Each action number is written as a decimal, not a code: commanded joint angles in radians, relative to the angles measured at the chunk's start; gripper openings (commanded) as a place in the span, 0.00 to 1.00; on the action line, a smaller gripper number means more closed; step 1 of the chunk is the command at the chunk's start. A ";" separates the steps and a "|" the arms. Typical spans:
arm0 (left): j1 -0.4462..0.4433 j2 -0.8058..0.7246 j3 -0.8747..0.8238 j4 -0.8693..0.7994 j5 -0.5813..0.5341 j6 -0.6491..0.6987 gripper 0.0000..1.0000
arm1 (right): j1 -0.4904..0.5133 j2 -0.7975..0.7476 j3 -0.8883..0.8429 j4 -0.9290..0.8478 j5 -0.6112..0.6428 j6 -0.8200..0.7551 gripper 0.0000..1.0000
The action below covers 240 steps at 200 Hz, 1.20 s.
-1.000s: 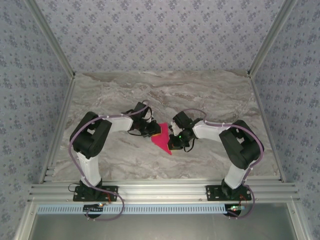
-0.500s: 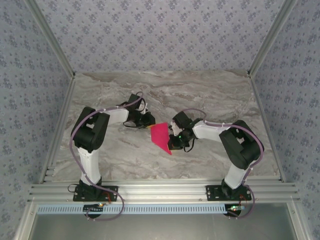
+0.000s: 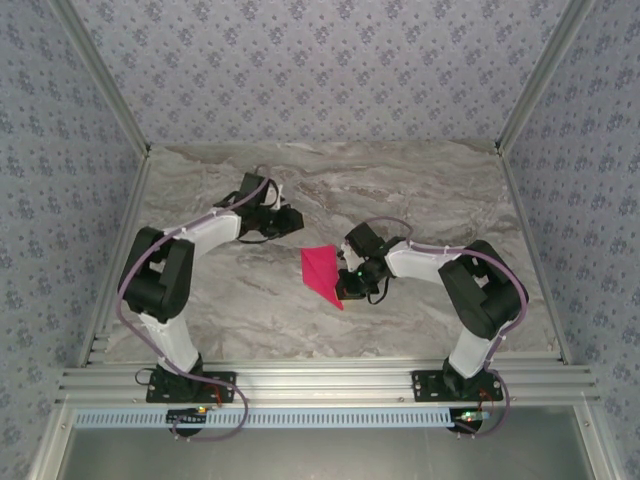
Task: Fold a paper plane with a square sheet of paper (fold left side to right side)
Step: Fourth fold the wing at the center of the table.
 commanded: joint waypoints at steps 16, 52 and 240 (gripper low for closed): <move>-0.114 0.007 -0.073 0.047 0.020 -0.041 0.19 | 0.002 0.052 -0.039 -0.155 0.154 -0.002 0.06; -0.147 0.052 -0.119 0.096 0.008 -0.067 0.20 | 0.001 0.045 -0.037 -0.140 0.144 0.007 0.06; -0.152 0.104 -0.188 0.061 -0.096 -0.031 0.19 | 0.058 0.064 0.177 0.068 0.082 0.252 0.09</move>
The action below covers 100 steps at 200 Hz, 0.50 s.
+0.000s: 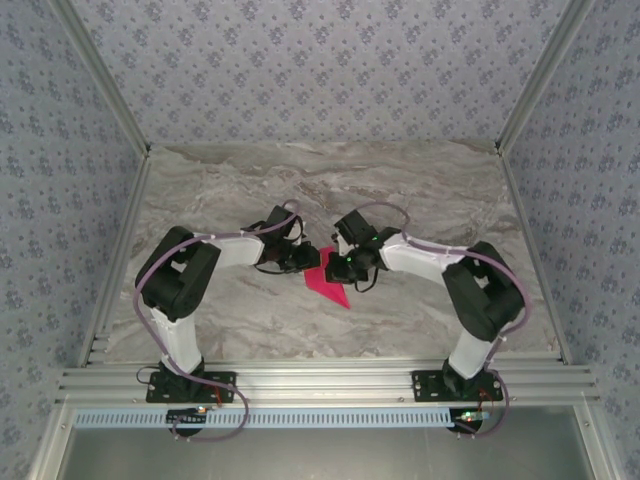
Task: Fold a paper plane with a square sheet of paper (fold left side to right side)
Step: Fourth fold the wing at the center of the table.
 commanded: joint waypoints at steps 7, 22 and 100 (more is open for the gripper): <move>-0.001 0.024 -0.025 -0.032 -0.048 0.017 0.19 | 0.010 0.068 0.042 0.047 -0.003 0.068 0.09; -0.002 0.024 -0.026 -0.032 -0.050 0.016 0.19 | 0.010 0.092 0.045 0.048 0.010 0.073 0.09; -0.001 0.027 -0.025 -0.039 -0.054 0.020 0.19 | 0.006 0.080 -0.049 0.011 0.032 0.118 0.08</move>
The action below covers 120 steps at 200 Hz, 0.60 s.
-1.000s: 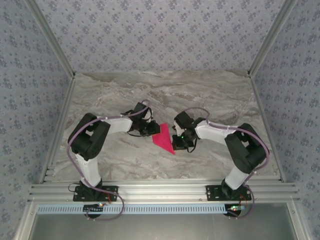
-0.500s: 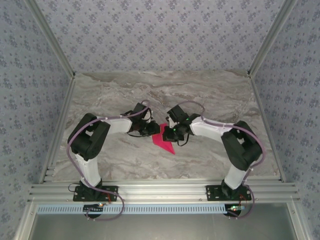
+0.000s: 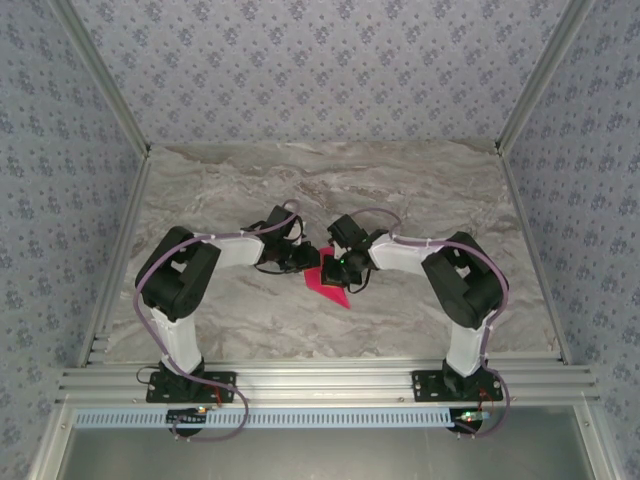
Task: Fold a paper plane with a square sheet of paper (fold left side to right side)
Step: Fourth fold the wing at the center of the table.
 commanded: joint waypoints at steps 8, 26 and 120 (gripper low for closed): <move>-0.001 0.027 -0.024 -0.040 -0.056 0.022 0.19 | -0.001 -0.033 -0.077 -0.040 0.026 0.041 0.08; -0.001 0.029 -0.024 -0.041 -0.060 0.024 0.19 | -0.003 -0.070 -0.128 -0.031 0.020 0.051 0.08; -0.001 0.039 -0.008 -0.055 -0.066 0.025 0.19 | -0.021 -0.229 -0.356 -0.028 0.017 0.102 0.08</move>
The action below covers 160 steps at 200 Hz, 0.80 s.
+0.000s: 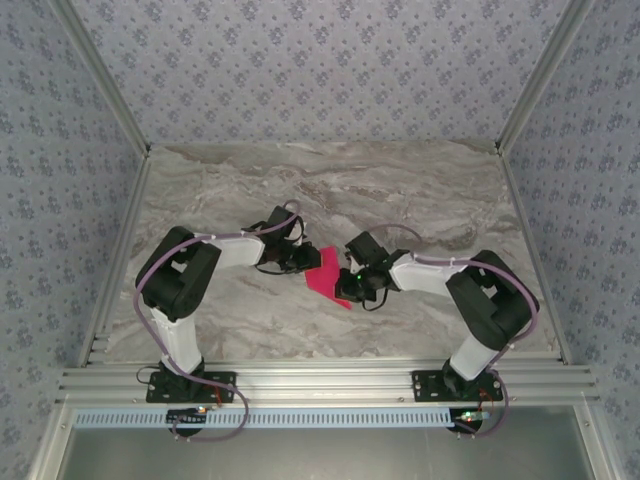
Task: Fold a paper plane with a square sheet of paper (fold left side to right side)
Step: Fourth fold the wing at the center of the table, then turn over the paper at the center of the table.
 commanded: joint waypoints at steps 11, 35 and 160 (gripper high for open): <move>0.001 0.038 -0.007 -0.055 -0.066 0.026 0.19 | -0.021 -0.050 -0.106 -0.142 0.021 0.033 0.08; 0.001 0.036 0.000 -0.060 -0.065 0.028 0.19 | -0.039 -0.101 -0.148 -0.145 0.014 0.033 0.08; 0.081 -0.241 -0.033 -0.021 0.034 -0.066 0.49 | -0.153 -0.442 -0.067 -0.139 0.113 -0.277 0.60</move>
